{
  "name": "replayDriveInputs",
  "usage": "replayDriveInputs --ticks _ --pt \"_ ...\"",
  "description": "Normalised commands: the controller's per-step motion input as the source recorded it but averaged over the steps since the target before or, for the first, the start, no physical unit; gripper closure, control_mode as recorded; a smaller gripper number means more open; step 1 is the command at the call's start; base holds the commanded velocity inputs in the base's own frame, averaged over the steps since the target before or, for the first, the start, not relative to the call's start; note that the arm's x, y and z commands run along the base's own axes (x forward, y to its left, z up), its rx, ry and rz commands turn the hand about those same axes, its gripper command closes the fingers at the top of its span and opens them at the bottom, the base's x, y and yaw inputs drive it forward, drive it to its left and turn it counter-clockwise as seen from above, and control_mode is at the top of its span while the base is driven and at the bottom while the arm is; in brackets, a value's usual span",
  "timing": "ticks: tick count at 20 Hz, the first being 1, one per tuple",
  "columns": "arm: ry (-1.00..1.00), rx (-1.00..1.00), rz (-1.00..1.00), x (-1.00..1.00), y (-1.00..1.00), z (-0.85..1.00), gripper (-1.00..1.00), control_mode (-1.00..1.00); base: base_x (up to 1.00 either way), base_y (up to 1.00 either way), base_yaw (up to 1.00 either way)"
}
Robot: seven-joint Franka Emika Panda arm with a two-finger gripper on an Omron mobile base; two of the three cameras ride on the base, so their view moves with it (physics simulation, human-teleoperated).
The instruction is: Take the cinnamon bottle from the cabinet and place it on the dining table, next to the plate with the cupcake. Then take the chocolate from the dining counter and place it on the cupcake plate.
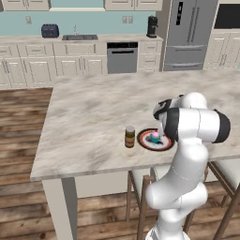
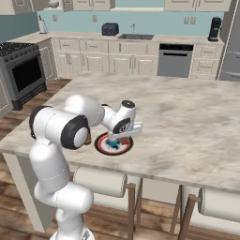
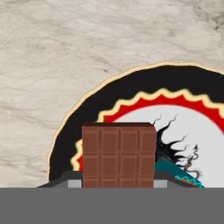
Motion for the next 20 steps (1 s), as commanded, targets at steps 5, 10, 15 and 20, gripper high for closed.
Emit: replayDriveInputs --ticks 5,10,15,20 --pt "0.0 0.0 -0.15 0.03 0.05 0.0 1.0 -1.0 0.0 0.0 0.0" --pt "0.0 0.0 -0.16 0.08 0.05 0.0 -1.0 -1.0 0.0 0.0 0.0" --pt "0.0 0.0 -0.14 0.09 0.02 0.02 -1.0 -1.0 0.0 0.0 0.0" --pt "0.0 0.0 -0.12 0.04 0.07 0.16 -1.0 -1.0 0.0 0.0 0.0"
